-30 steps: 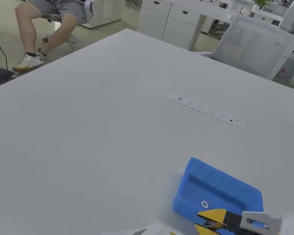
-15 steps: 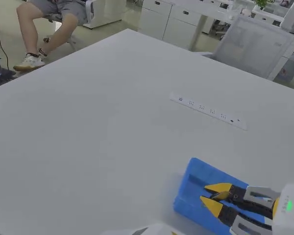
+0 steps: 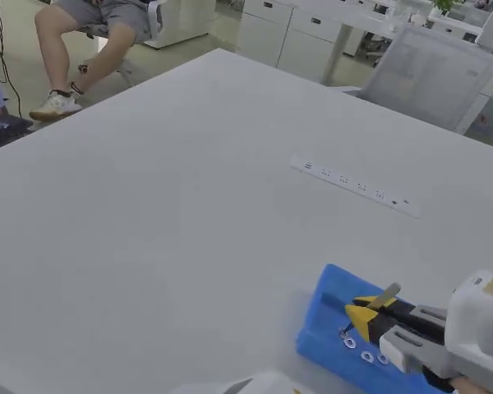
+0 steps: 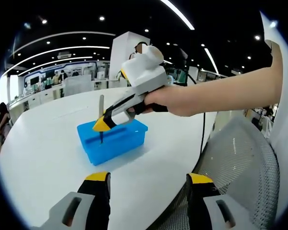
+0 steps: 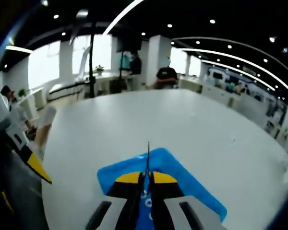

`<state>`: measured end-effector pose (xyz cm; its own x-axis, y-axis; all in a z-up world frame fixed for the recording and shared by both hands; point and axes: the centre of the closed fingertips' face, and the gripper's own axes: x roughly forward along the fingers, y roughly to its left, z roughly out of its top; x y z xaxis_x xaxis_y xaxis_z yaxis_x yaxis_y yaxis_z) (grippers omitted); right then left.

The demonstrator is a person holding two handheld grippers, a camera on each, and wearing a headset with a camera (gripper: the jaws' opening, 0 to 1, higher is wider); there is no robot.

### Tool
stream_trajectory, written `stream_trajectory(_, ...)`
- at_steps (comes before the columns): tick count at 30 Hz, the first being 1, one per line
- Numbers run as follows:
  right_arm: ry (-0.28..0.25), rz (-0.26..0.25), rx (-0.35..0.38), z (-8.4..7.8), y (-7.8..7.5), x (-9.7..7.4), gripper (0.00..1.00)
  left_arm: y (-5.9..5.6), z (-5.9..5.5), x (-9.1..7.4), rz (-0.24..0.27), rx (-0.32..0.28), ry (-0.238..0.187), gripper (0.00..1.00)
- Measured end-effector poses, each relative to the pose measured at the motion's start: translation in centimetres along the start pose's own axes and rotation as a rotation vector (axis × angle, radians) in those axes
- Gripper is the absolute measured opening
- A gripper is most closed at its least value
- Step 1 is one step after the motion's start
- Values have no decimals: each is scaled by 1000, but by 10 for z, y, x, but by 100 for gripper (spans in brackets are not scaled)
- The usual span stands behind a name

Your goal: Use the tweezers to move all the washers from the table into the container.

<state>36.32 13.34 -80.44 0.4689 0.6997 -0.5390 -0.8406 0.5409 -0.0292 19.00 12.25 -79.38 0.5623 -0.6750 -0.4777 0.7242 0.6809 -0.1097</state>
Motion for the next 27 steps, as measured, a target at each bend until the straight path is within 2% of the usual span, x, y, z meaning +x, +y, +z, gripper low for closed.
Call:
stream_trajectory(4,19,-2,6,-3,-4,9,3,0,0,0,-2,-2,2,63)
stream_trajectory(12,27,10,-5,-4,4,16,3,-1,-1,1,-8,-8,5,63)
stream_trajectory(22,15,15,30,-4,3,13,4,-2,-1,1,-14,-9,6,62)
stream_trajectory(27,-20,6,36,6,7,4,4,-2,-2,1,-16,-14,7,62)
